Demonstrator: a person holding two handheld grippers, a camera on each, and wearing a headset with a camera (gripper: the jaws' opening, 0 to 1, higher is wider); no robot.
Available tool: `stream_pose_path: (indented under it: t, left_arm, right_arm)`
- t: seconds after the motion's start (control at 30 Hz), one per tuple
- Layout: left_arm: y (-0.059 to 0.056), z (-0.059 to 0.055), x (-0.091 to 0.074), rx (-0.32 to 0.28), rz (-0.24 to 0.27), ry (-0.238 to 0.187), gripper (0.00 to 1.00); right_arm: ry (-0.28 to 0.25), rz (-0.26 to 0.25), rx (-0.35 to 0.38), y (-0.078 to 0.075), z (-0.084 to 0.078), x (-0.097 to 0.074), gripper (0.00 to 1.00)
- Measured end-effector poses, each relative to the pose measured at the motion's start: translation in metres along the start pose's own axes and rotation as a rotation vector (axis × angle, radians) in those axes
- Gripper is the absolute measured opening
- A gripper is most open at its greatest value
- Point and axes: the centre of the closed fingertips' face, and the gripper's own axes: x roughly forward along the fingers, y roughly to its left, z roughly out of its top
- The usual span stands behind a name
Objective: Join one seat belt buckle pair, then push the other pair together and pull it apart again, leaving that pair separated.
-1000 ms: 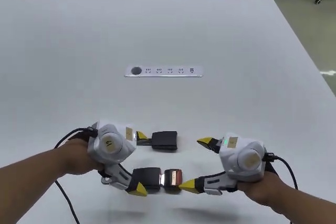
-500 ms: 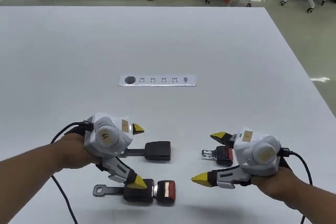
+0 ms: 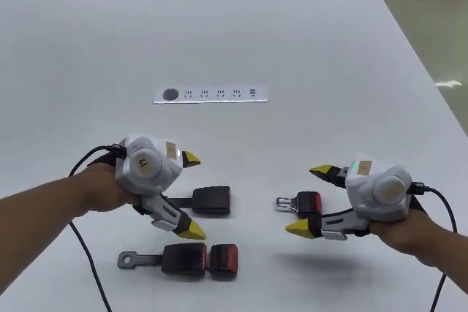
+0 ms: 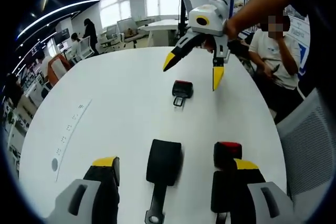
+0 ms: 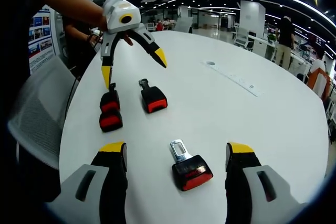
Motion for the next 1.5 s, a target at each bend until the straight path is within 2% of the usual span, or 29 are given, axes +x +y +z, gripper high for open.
stream_pose_path:
  t: [0.1,0.13,0.23,0.37,0.43,0.47,0.57,0.6,0.7,0.77,0.9,0.97,1.03,1.07,1.2,1.23,1.4,1.5]
  left_arm:
    - [0.005,-0.004,0.006,-0.012,-0.004,0.001,0.89]
    - [0.011,-0.012,0.01,-0.018,-0.006,0.001,0.89]
    - [0.013,-0.019,0.017,-0.035,-0.016,0.01,0.88]
    - [0.011,-0.019,0.023,-0.049,-0.036,0.019,0.87]
    - [0.015,-0.027,0.031,-0.052,-0.039,0.022,0.86]
    - [0.015,-0.023,0.029,-0.055,-0.041,0.021,0.86]
    - [0.015,-0.023,0.034,-0.058,-0.055,0.023,0.84]
    - [0.016,-0.026,0.038,-0.059,-0.058,0.025,0.83]
    - [0.014,-0.023,0.04,-0.07,-0.072,0.02,0.79]
    - [0.013,-0.026,0.041,-0.069,-0.08,0.018,0.75]
    - [0.018,-0.038,0.045,-0.081,-0.082,0.017,0.68]
    - [0.017,-0.036,0.045,-0.092,-0.081,0.011,0.66]
    - [0.018,-0.04,0.046,-0.083,-0.078,0.002,0.61]
    - [0.02,-0.038,0.045,-0.07,-0.07,-0.005,0.6]
    - [0.022,-0.036,0.046,-0.101,-0.069,-0.048,0.56]
    - [0.019,-0.035,0.046,-0.096,-0.079,-0.052,0.54]
    - [0.017,-0.034,0.044,-0.094,-0.088,-0.068,0.51]
    - [0.018,-0.035,0.043,-0.082,-0.091,-0.068,0.46]
  right_arm:
    - [0.006,0.009,0.007,-0.005,-0.008,0.003,0.75]
    - [0.011,0.009,0.0,-0.007,-0.011,0.004,0.73]
    - [0.019,0.029,0.018,-0.01,-0.019,0.007,0.73]
    - [0.018,0.049,0.026,-0.011,-0.022,0.009,0.74]
    - [0.02,0.059,0.021,-0.013,-0.025,0.01,0.73]
    - [0.019,0.067,0.029,-0.014,-0.026,0.01,0.73]
    - [0.022,0.084,0.029,-0.021,-0.032,0.013,0.73]
    - [0.024,0.092,0.032,-0.021,-0.034,0.013,0.72]
    - [0.029,0.109,0.03,-0.019,-0.036,0.013,0.68]
    - [0.035,0.121,0.025,-0.02,-0.04,0.015,0.67]
    - [0.037,0.144,0.026,-0.017,-0.042,0.014,0.64]
    - [0.029,0.155,0.041,-0.017,-0.043,0.014,0.64]
    - [0.032,0.158,0.035,-0.017,-0.044,0.014,0.62]
    - [0.032,0.163,0.043,-0.017,-0.045,0.013,0.61]
    - [0.035,0.174,0.052,-0.013,-0.047,0.012,0.6]
    - [0.029,0.176,0.045,-0.011,-0.045,0.011,0.59]
    - [0.008,0.182,0.041,-0.014,-0.044,0.011,0.55]
    - [0.004,0.19,0.03,-0.013,-0.043,0.013,0.51]
